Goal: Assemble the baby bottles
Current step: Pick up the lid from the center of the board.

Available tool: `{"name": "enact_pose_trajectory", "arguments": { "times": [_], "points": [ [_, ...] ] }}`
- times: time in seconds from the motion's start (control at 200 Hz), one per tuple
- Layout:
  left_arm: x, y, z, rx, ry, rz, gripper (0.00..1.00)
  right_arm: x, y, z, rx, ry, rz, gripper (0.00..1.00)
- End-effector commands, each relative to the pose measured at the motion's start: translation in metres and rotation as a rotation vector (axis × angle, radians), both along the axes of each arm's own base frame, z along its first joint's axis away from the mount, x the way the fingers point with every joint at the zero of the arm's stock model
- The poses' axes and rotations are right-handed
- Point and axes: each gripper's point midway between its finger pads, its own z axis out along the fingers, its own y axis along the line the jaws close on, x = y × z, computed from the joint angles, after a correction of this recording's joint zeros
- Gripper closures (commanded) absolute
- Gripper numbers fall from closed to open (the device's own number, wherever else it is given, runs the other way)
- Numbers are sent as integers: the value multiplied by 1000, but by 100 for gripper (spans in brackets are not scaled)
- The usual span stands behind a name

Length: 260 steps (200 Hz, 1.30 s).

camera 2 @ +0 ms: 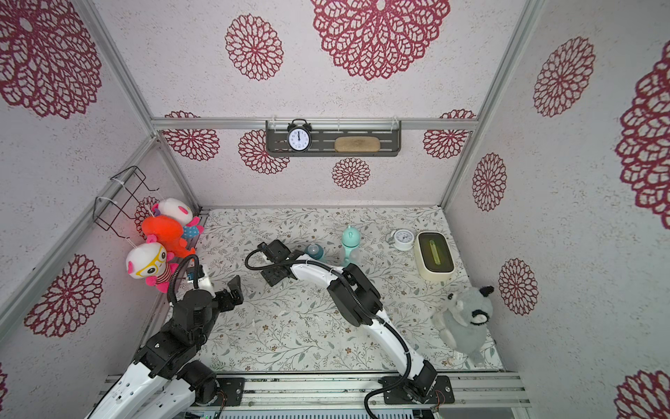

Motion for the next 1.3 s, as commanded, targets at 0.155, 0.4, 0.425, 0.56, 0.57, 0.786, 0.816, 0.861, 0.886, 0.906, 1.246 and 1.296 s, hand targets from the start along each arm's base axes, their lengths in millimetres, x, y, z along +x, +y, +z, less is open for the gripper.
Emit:
{"name": "enact_pose_trajectory", "arguments": {
  "times": [0.155,0.4,0.425,0.56,0.57,0.786,0.816,0.861,0.886,0.906,1.246,1.296],
  "points": [
    [-3,7,-4,-2,5,32,2,0,3,69,81,-69,-6,28],
    [-3,7,-5,-6,4,31,2,-9,-6,107,98,-84,-1,29],
    [-3,7,-4,-5,3,32,2,-10,-6,111,101,-83,0,29],
    [-2,6,-5,-11,1,26,2,-18,-12,136,122,-82,8,29],
    [-2,6,-5,-11,1,26,2,-18,-13,138,123,-84,8,29],
    [3,2,-9,-15,6,20,2,-21,-33,178,112,-130,-28,29],
    [5,0,-10,-16,7,17,2,-21,-37,182,104,-137,-36,29],
    [7,-2,-12,-15,12,11,2,-21,-42,189,93,-149,-46,29],
    [8,-3,-12,-15,13,9,2,-20,-45,193,85,-156,-52,29],
    [8,-3,-12,-17,13,7,2,-20,-47,195,80,-161,-56,29],
    [18,-14,-18,-34,23,-28,2,-19,-87,236,37,-225,-115,29],
    [19,-15,-19,-35,26,-30,2,-19,-94,241,28,-231,-125,29]
  ]
}}
